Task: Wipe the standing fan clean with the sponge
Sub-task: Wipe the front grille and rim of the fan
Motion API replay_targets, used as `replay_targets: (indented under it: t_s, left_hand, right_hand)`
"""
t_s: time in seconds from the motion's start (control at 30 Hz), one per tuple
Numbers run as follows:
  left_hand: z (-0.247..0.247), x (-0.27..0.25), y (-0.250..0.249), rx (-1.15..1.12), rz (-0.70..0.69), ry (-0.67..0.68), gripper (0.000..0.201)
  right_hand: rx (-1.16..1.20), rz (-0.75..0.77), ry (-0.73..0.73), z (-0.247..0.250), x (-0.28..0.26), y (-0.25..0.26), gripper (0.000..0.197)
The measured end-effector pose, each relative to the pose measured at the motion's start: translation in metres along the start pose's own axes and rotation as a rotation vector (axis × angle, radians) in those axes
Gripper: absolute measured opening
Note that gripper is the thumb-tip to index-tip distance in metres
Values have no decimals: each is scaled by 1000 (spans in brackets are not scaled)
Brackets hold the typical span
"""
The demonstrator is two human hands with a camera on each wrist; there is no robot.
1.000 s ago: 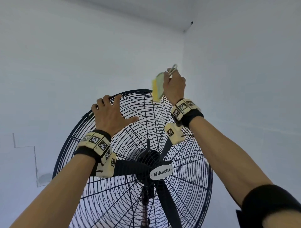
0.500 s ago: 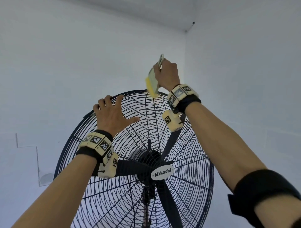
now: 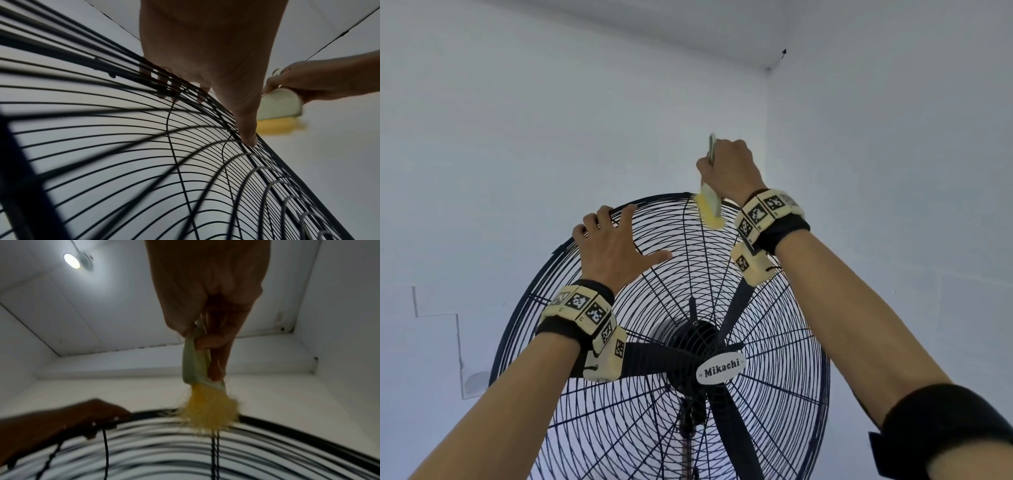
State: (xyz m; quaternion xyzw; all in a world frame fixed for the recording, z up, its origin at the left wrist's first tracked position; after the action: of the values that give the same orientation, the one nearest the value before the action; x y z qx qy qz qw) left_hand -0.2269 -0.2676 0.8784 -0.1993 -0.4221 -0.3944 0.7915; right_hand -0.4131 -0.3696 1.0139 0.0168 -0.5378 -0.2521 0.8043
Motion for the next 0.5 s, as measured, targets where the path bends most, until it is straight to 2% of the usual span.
replay_targets:
  t_s: [0.1, 0.2, 0.33, 0.5]
  left_hand:
    - [0, -2, -1, -14, -2, 4, 120]
    - [2, -2, -1, -25, 3, 4, 120]
    - [2, -1, -3, -36, 6, 20, 121]
    - [5, -3, -5, -43, 9, 1, 126]
  right_hand:
    - [32, 29, -62, 9, -12, -1, 27]
    - [154, 57, -175, 4, -49, -11, 34]
    - [148, 111, -150, 7, -73, -22, 27]
    - [347, 77, -261, 16, -82, -43, 31]
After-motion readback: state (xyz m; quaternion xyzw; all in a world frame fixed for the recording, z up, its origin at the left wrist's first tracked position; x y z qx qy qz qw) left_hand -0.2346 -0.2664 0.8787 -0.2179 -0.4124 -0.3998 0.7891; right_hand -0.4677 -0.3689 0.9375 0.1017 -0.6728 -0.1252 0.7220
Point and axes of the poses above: each hand's wrist, its own x-axis towards the middle knuckle, its own z-axis out of the back of the hand, y = z × x, the point moved 9 cm from there along x, towards the middle knuckle, and after that the axes turned 12 degrees about x, right-handed, at the moved point
